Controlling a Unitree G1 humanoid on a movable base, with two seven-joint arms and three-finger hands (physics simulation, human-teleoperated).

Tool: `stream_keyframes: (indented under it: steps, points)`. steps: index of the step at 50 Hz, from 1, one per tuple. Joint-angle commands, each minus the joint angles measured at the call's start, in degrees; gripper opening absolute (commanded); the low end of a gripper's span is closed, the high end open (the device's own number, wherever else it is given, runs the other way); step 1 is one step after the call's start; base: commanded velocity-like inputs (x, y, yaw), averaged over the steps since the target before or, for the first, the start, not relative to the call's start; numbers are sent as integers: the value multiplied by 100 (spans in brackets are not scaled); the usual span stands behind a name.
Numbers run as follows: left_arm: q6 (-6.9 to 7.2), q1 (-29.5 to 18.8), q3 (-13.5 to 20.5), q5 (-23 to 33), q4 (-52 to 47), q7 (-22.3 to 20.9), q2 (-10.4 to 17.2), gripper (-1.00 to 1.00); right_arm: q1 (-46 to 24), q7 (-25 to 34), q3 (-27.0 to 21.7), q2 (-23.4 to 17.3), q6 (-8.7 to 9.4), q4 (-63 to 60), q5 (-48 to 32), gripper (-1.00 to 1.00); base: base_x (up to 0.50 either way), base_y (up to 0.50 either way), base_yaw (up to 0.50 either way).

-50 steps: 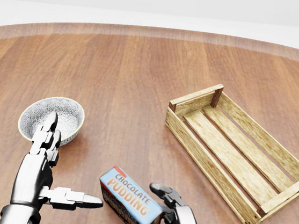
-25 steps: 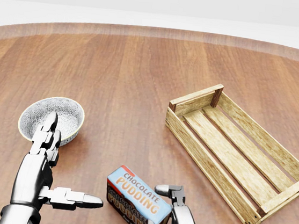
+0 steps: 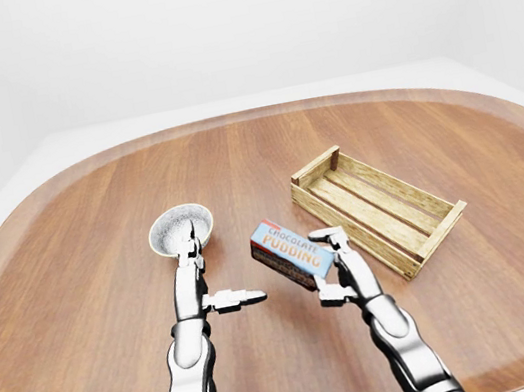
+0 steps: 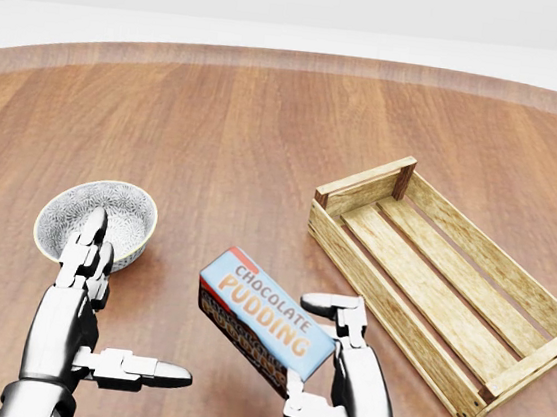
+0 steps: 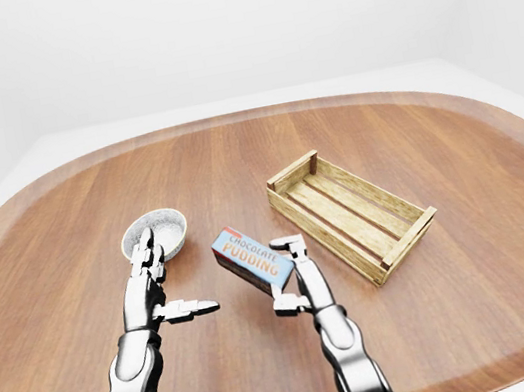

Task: Pick up the chocolate pudding and put it in the tray.

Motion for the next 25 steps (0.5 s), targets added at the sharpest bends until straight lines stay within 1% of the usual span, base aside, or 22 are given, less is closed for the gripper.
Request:
stream_keyframes:
  steps: [1,19,22,25]
  points:
    - [36,-11,8,-38,16,-22,2,100,67,24,-18,-25,0,-531,153,-100,0,0,0]
    - [37,-11,7,-38,16,-23,2,100,-251,46,-275,-95,0,-661,199,-100,0,0,0]
    - [36,-11,8,-37,16,-22,2,100,-296,44,-314,-112,74,-731,191,-100,0,0,0]
    - [35,-11,8,-37,17,-23,2,100,-360,38,-358,-126,93,-681,186,-100,0,0,0]
